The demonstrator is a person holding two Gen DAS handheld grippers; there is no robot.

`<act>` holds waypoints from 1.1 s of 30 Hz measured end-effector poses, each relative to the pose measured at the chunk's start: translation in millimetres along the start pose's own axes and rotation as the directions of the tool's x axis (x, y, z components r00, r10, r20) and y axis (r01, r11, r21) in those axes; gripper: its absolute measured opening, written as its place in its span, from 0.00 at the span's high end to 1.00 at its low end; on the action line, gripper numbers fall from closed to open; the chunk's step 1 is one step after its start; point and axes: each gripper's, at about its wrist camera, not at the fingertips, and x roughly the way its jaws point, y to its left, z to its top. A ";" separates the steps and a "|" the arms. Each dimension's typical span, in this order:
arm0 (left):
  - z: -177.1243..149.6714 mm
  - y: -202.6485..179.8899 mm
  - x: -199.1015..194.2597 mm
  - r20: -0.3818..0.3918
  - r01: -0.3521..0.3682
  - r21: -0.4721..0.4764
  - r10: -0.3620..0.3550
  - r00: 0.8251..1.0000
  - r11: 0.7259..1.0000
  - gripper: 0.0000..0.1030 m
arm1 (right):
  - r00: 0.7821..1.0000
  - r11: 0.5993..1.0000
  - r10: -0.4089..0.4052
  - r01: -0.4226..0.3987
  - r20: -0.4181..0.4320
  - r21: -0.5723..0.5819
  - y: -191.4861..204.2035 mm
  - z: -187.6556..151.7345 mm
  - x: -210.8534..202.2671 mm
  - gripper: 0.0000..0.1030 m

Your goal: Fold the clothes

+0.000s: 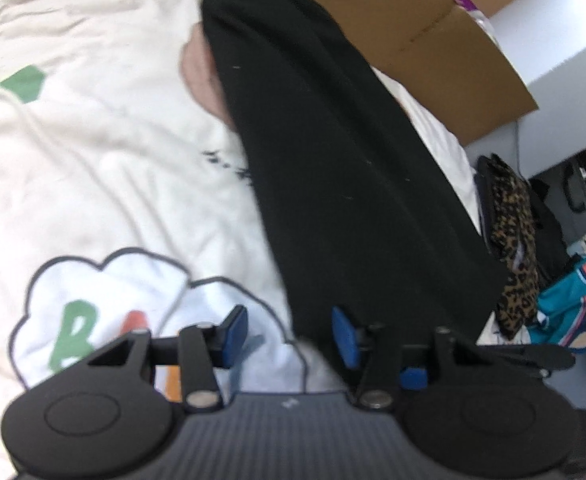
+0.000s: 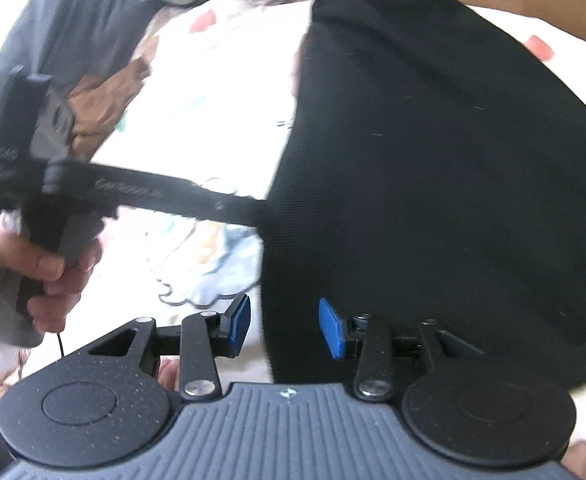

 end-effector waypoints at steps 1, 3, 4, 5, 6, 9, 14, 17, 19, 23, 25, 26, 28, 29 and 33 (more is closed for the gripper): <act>-1.0 3.3 -1.1 0.001 -0.005 -0.006 0.005 1.000 1.000 0.53 | 1.000 1.000 -0.007 0.007 -0.001 -0.020 3.5 0.3 1.6 0.56; -1.8 6.3 -1.5 0.002 -0.012 -0.015 0.012 1.000 1.000 0.54 | 1.000 0.998 -0.028 0.028 -0.003 -0.064 8.5 -0.4 4.5 0.56; -2.3 7.2 -2.7 0.008 -0.018 -0.010 0.018 1.000 1.000 0.54 | 0.999 0.995 -0.042 0.042 -0.004 -0.088 9.9 -1.4 5.7 0.56; -2.9 8.2 -3.8 0.014 -0.024 -0.004 0.024 1.000 1.000 0.54 | 0.998 0.992 -0.056 0.055 -0.005 -0.111 11.2 -2.4 7.0 0.56; -3.0 7.6 -4.4 0.019 -0.035 0.014 0.034 0.999 0.999 0.54 | 0.998 0.988 -0.070 0.069 0.000 -0.140 11.4 -4.8 7.7 0.56; -2.6 9.5 -6.3 0.025 -0.059 0.047 0.057 0.998 0.997 0.54 | 0.992 0.971 -0.124 0.122 0.006 -0.203 13.7 -8.7 11.0 0.74; -4.3 10.2 -3.2 0.016 -0.054 0.062 0.053 0.998 0.997 0.54 | 0.994 0.988 -0.093 0.098 0.048 -0.121 -4.8 -7.4 -0.3 0.99; -6.8 5.9 0.4 0.003 -0.029 0.082 0.029 1.000 0.996 0.53 | 0.993 0.994 -0.090 0.094 0.073 -0.051 -19.0 -8.8 -11.5 1.00; -11.0 2.6 0.8 -0.007 -0.004 0.100 0.004 1.000 0.995 0.51 | 0.992 0.995 -0.098 0.099 0.084 -0.010 -24.6 -9.0 -17.5 1.00; -15.0 -8.4 8.7 -0.018 0.053 0.118 -0.051 0.999 0.992 0.42 | 0.990 0.995 -0.093 0.088 0.102 0.055 -36.2 -8.6 -22.4 1.00; -15.0 -17.5 15.6 -0.012 0.049 0.146 -0.048 0.999 0.988 0.36 | 0.991 0.994 -0.087 0.079 0.106 0.073 -38.7 -8.0 -23.1 1.00; -14.9 -21.5 18.6 -0.008 0.045 0.156 -0.044 0.999 0.987 0.36 | 0.991 0.994 -0.084 0.076 0.107 0.075 -39.5 -7.6 -22.5 1.00; -14.2 -29.7 26.5 -0.012 0.047 0.190 -0.045 0.999 0.981 0.35 | 0.991 0.994 -0.079 0.071 0.111 0.078 -39.6 -7.2 -20.6 1.00; -14.9 -32.4 30.0 -0.020 0.032 0.215 -0.028 0.999 0.976 0.35 | 0.991 0.995 -0.074 0.065 0.113 0.081 -39.2 -7.0 -19.2 1.00; -13.4 -44.1 44.0 -0.020 -0.010 0.271 0.016 1.000 0.963 0.30 | 0.991 0.995 -0.057 0.046 0.122 0.090 -38.0 -6.0 -17.9 1.00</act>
